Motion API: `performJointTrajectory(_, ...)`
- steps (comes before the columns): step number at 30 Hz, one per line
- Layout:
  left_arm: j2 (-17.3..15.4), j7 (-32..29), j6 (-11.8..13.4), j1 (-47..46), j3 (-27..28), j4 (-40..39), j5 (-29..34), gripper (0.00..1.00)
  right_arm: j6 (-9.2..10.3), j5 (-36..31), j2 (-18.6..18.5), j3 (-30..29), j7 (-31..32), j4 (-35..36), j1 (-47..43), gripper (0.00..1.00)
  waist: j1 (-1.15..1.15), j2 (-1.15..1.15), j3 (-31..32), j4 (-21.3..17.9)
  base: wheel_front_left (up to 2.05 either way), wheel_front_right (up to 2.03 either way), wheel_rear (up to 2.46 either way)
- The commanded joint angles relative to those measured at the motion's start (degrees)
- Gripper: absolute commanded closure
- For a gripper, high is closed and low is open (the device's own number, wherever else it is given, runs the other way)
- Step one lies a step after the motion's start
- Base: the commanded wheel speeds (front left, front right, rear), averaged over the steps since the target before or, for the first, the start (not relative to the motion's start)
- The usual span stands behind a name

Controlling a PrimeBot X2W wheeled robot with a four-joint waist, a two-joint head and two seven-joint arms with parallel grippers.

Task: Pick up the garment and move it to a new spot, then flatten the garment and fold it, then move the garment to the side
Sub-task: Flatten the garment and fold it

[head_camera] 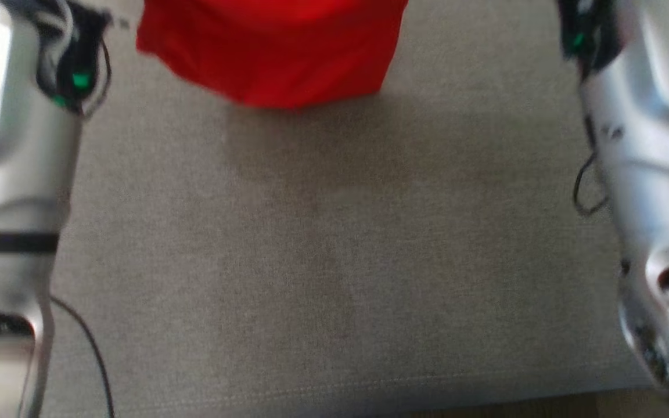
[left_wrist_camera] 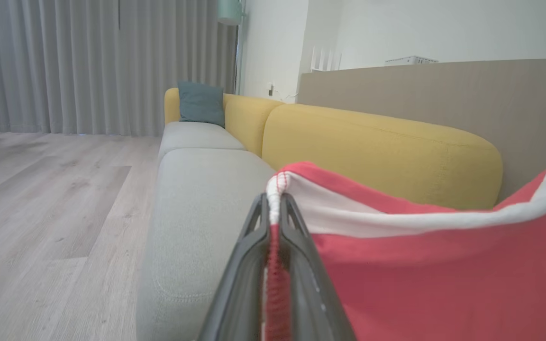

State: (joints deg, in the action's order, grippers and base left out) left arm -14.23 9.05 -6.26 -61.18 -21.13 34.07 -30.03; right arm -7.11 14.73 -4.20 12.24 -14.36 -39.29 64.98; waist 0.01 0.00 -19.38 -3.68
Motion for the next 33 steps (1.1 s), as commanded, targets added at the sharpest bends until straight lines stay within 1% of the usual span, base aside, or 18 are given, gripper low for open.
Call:
performJointTrajectory(1, -2.2, 1.4, 0.3, -5.3, 2.0, -0.8, 1.0, 1.0, -0.37, -0.9, 1.0, -0.5, -0.5, 1.3, 4.2, 1.0, -0.01, 0.0, -4.0, 0.8, 0.0, 0.0, 0.0)
performJointTrajectory(3, -2.0, 3.1, 0.5, -9.2, 2.3, 1.4, 2.0, 1.0, -0.37, -2.8, 1.0, -1.9, -0.6, 0.7, 8.1, 1.0, -0.01, 0.0, -5.8, 1.0, 0.0, 0.0, 0.0)
performJointTrajectory(8, -1.1, 5.8, 0.8, -17.4, 4.2, 3.0, 4.2, 1.0, -0.37, -8.3, 1.1, -8.1, -0.6, 4.6, 14.6, 1.0, -0.01, 0.0, -8.4, 1.2, 0.0, 0.0, 0.0)
performJointTrajectory(11, 0.4, 5.9, 1.2, -19.9, 8.3, -1.7, 5.6, 1.0, -0.37, -10.5, 1.1, -11.7, -0.6, 8.6, 17.1, 1.0, -0.01, 0.0, -9.4, 1.2, 0.0, 0.0, 0.0)
performJointTrajectory(14, 2.4, 5.9, 0.8, -19.2, 11.8, -6.3, 7.5, 1.0, -0.37, -11.4, 1.2, -13.8, -0.6, 12.5, 18.2, 1.0, -0.01, 0.0, -10.5, 1.1, 0.0, 0.0, 0.0)
performJointTrajectory(17, 4.4, 5.9, -0.1, -14.9, 13.3, -6.7, 8.6, 1.0, -0.37, -10.7, 1.3, -13.8, -0.6, 14.7, 16.0, 1.0, -0.01, 0.0, -10.7, 0.7, 0.0, 0.0, 0.0)
performJointTrajectory(21, 6.4, 5.9, -0.9, -6.0, 13.9, -5.2, 9.1, 1.0, -0.37, -8.6, 1.3, -10.5, -0.6, 15.7, 8.8, 1.0, -0.01, 0.0, -10.3, 0.0, 0.0, 0.0, 0.0)
performJointTrajectory(22, 6.4, 5.9, -0.9, -6.0, 13.9, -5.2, 9.1, 1.0, -0.37, -8.6, 1.3, -10.5, -0.6, 15.7, 8.8, 1.0, -0.01, 0.0, -10.3, 0.0, 0.0, 0.0, 0.0)
performJointTrajectory(27, 8.7, 5.9, -1.2, 7.0, 16.2, -4.9, 7.9, 1.0, -0.37, -5.2, 1.2, -5.0, -0.6, 16.0, -3.8, 1.0, -0.01, 0.0, -9.2, -0.8, 0.0, 0.0, 0.0)
performJointTrajectory(33, 10.6, 5.9, -1.2, 21.4, 15.9, -6.1, 6.5, 1.0, -0.37, 0.0, 0.9, -2.5, -0.6, 18.4, -18.9, 1.0, -0.01, 0.0, -6.0, -0.9, 0.0, 0.0, 0.0)
